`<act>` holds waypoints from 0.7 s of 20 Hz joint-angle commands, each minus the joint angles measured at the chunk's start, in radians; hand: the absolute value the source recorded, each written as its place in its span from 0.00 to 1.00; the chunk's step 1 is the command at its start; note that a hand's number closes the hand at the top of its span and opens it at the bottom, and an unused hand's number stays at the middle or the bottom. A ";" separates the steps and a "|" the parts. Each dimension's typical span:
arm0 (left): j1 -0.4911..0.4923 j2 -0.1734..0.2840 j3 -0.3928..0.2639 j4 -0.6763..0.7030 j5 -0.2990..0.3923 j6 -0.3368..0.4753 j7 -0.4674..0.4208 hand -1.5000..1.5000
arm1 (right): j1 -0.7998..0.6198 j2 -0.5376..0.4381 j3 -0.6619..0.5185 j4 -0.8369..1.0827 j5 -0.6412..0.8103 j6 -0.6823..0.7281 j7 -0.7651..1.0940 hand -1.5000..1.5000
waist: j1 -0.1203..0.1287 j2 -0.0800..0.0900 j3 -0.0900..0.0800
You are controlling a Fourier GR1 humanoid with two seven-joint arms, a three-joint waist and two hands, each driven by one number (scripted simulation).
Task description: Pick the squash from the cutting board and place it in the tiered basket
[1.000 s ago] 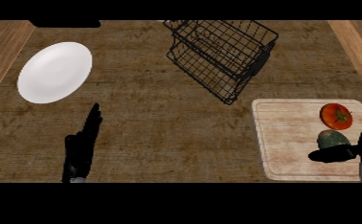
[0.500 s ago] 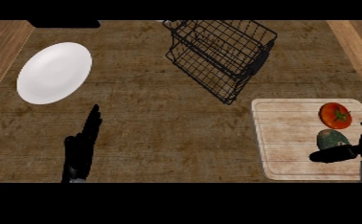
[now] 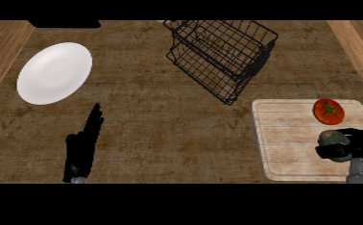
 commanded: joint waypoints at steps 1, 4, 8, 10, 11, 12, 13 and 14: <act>0.049 0.009 0.005 -0.069 -0.010 -0.016 0.047 0.50 | -0.058 0.048 -0.015 0.055 0.047 -0.024 0.047 1.00 | 0.001 0.002 0.001; 0.026 0.013 0.031 -0.031 -0.011 -0.046 0.008 0.50 | -0.085 0.035 -0.025 0.113 0.072 -0.001 -0.023 1.00 | 0.002 0.003 0.001; -0.030 -0.041 0.012 0.016 -0.047 0.008 0.040 0.50 | -0.091 -0.002 0.018 0.129 0.170 0.012 -0.036 1.00 | 0.000 0.003 0.001; 0.013 -0.012 0.042 0.018 -0.017 -0.034 -0.031 0.50 | -0.059 -0.001 0.071 0.078 0.196 0.017 -0.099 1.00 | 0.000 0.002 0.001; 0.044 -0.004 0.022 -0.027 -0.022 -0.033 -0.008 0.50 | -0.057 0.089 0.189 0.008 0.253 0.006 -0.034 1.00 | 0.009 0.000 0.000; -0.032 -0.015 0.027 0.014 -0.028 -0.023 0.027 0.50 | -0.078 0.065 0.222 -0.001 0.238 0.071 -0.089 1.00 | 0.003 0.002 0.000; 0.019 -0.023 0.005 0.002 -0.039 -0.021 -0.011 0.50 | -0.069 0.108 0.288 -0.024 0.261 0.053 -0.112 1.00 | 0.014 0.001 0.000; -0.027 -0.033 0.009 0.009 -0.036 -0.014 0.016 0.50 | -0.087 0.170 0.378 -0.034 0.304 0.046 -0.096 1.00 | 0.023 0.003 0.000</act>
